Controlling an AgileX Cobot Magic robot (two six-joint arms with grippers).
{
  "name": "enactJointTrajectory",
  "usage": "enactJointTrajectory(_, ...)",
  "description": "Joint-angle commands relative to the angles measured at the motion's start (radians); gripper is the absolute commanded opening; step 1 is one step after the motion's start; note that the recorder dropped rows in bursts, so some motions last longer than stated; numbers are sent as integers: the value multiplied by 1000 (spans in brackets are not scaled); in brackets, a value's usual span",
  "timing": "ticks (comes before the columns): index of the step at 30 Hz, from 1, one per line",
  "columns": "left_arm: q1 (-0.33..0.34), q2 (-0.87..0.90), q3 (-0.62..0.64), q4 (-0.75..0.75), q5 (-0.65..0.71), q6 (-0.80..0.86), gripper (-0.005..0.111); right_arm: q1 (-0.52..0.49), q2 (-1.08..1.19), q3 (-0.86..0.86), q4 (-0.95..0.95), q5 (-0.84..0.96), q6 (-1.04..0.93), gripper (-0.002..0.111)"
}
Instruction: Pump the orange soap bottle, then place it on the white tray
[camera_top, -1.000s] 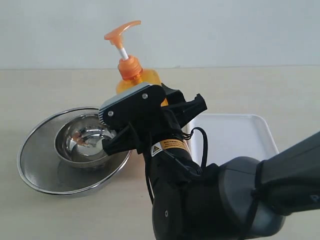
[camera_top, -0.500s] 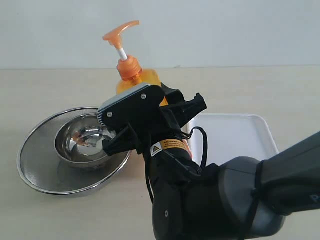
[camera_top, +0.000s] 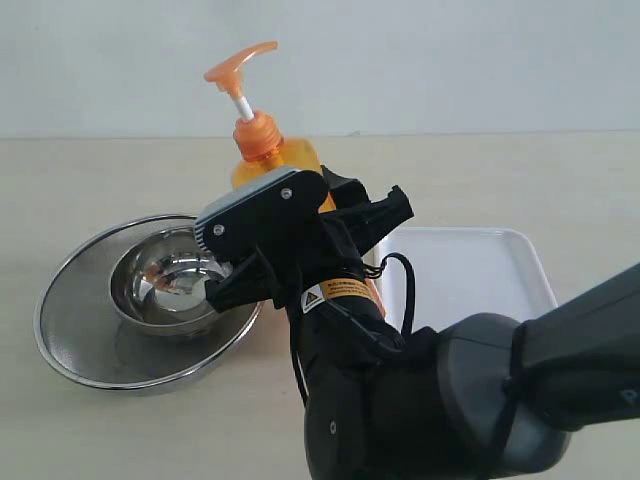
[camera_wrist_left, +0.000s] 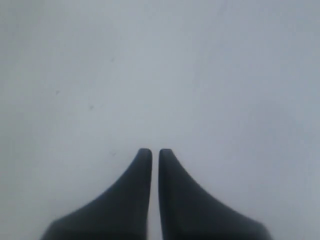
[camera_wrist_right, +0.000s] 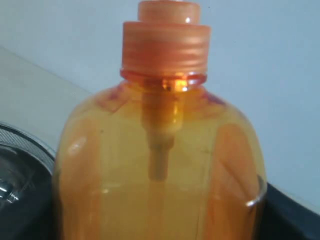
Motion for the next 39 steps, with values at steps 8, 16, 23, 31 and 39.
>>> enactJointTrajectory(8, 2, 403, -483, 730, 119, -687, 5, -2, -14, -3, -45, -79, -10, 0)
enactJointTrajectory(16, 2, 969, -969, 1515, -454, -1363, 5, -2, -14, -3, -47, -79, -12, 0)
enactJointTrajectory(23, -2, 1335, -1223, 1515, -768, -1348, 5, -2, -14, -3, -51, -79, -15, 0)
enactJointTrajectory(31, -118, 1511, -1321, 1515, -768, -1348, 5, -2, -14, -3, -51, -79, -49, 0)
enactJointTrajectory(39, -242, 1612, -1383, 1515, -768, -1332, 5, -2, -14, -3, -43, -79, -67, 0)
